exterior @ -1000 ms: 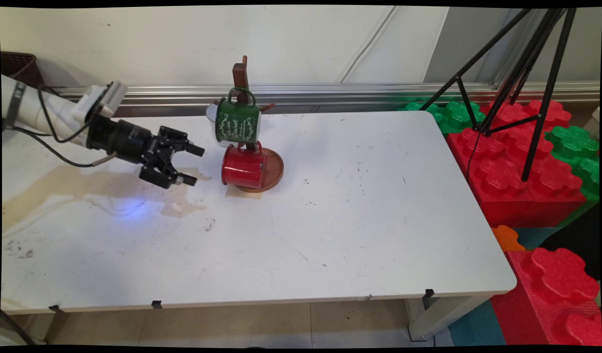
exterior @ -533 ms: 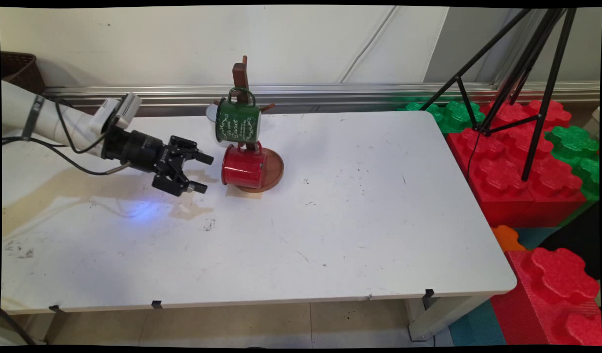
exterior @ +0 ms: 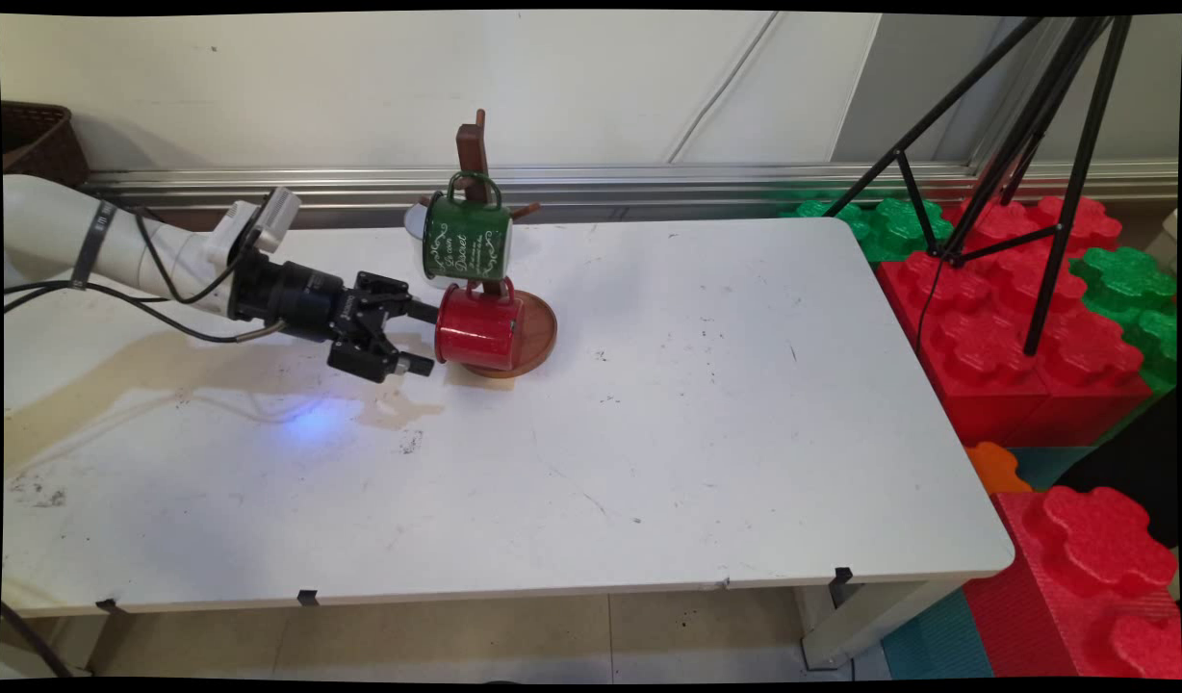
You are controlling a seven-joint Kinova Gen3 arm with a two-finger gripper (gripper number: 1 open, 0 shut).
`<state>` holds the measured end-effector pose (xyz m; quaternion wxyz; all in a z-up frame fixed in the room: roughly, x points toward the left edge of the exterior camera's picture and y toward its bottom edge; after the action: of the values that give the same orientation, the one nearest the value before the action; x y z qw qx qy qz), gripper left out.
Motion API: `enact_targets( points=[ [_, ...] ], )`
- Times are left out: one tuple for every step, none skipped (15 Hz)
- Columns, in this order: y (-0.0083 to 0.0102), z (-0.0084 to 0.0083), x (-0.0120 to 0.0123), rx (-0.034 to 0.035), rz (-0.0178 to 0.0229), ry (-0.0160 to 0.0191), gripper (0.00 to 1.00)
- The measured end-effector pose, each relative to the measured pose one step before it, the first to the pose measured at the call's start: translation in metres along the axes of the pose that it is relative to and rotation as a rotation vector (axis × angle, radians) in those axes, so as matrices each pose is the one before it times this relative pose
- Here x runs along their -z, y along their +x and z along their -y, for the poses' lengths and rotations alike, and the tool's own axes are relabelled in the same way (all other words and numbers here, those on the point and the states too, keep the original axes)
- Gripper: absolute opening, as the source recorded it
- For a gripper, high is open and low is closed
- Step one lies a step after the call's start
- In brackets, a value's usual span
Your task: Pick up the red mug from the rack
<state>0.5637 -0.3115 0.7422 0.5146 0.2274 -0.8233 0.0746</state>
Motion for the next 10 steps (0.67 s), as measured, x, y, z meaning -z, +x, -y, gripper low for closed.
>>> enact_targets(
  points=[
    [-0.00005,0.00006,-0.00302,0.01076,-0.0096,0.00004,1.0],
    [-0.00001,0.00009,-0.00247,0.0084,-0.00757,0.00021,1.0],
    [-0.0001,0.00007,-0.00304,0.0094,-0.0081,0.00066,1.0],
    [-0.00022,0.0001,-0.00293,0.00843,-0.0068,0.00085,1.0],
    [-0.00042,0.00014,-0.00331,0.00915,-0.0067,0.00079,1.0],
    [-0.00076,0.00003,-0.00226,0.00679,-0.00428,0.0016,1.0],
    [-0.00104,0.00003,-0.00247,0.00794,-0.00416,0.00171,1.0],
    [-0.00118,0.0001,-0.00229,0.00809,-0.00377,0.002,1.0],
    [-0.00108,0.00014,-0.00223,0.00777,-0.0039,0.00222,1.0],
    [-0.00082,0.00021,-0.00184,0.00583,-0.003,0.00157,1.0]
  ],
)
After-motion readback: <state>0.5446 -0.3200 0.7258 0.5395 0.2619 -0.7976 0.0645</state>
